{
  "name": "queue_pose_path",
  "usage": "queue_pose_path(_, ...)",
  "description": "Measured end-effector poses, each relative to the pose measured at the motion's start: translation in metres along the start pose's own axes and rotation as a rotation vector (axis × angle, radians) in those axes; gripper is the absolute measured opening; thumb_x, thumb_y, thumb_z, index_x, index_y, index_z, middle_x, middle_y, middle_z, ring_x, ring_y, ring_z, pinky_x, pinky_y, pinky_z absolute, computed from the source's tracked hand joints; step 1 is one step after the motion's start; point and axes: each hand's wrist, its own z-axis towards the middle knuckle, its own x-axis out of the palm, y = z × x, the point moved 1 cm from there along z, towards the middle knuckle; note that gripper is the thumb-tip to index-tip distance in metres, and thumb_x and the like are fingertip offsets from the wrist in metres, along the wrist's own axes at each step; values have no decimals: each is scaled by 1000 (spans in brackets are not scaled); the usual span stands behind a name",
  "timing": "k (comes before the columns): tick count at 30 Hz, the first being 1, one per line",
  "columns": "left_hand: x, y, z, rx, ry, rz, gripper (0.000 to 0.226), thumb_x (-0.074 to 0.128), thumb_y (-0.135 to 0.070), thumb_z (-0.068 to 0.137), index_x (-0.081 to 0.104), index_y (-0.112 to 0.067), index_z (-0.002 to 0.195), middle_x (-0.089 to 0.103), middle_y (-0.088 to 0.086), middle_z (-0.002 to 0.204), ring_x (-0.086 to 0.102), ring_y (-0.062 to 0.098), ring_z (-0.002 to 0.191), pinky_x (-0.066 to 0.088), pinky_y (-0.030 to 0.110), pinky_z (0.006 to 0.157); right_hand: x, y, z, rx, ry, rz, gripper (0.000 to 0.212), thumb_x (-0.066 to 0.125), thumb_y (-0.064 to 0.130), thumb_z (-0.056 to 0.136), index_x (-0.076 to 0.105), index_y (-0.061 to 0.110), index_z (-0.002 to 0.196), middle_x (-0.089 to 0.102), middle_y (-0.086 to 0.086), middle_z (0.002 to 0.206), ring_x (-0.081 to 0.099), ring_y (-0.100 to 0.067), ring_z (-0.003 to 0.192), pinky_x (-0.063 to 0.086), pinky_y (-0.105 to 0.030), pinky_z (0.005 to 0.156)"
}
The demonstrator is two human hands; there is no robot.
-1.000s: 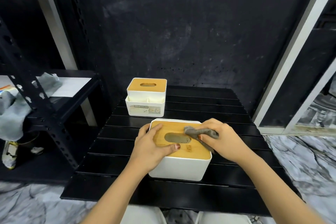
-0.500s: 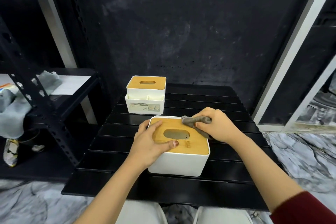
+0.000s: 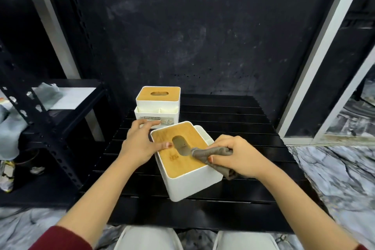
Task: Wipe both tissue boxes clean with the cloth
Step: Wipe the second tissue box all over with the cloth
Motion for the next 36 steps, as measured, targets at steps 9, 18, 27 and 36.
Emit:
queue_pose_path(9, 29, -21, -37, -23, 121, -75, 63, 58, -37, 89, 28, -28, 144, 19, 1, 148, 36, 22, 132, 34, 30, 105, 33, 16, -21, 94, -233, 26, 20, 63, 18, 80, 72, 34, 88, 56, 11, 87, 56, -5, 85, 48, -23, 77)
queue_pose_path(18, 34, -18, -47, 4, 198, -185, 82, 64, -41, 85, 16, -27, 149, 2, -10, 156, 23, 16, 140, 27, 30, 113, 19, 12, -10, 55, -90, 19, 23, 62, 13, 82, 70, 31, 94, 58, 12, 95, 56, -3, 90, 46, -17, 78)
queue_pose_path(27, 38, -12, -44, 0, 222, -227, 90, 67, -46, 80, 12, -29, 150, -1, -14, 155, 18, 16, 142, 24, 38, 117, 10, 10, 51, 108, -96, -164, 18, 54, 17, 89, 68, 13, 100, 62, -10, 101, 60, -23, 90, 54, -36, 78)
queue_pose_path(36, 41, -12, -43, -49, 259, -259, 88, 64, -48, 82, 7, -36, 149, 1, -11, 155, 22, 20, 141, 28, 43, 115, 21, 0, 6, -30, -107, -45, 25, 59, 14, 86, 67, 31, 103, 54, 21, 97, 49, -2, 99, 38, -10, 83)
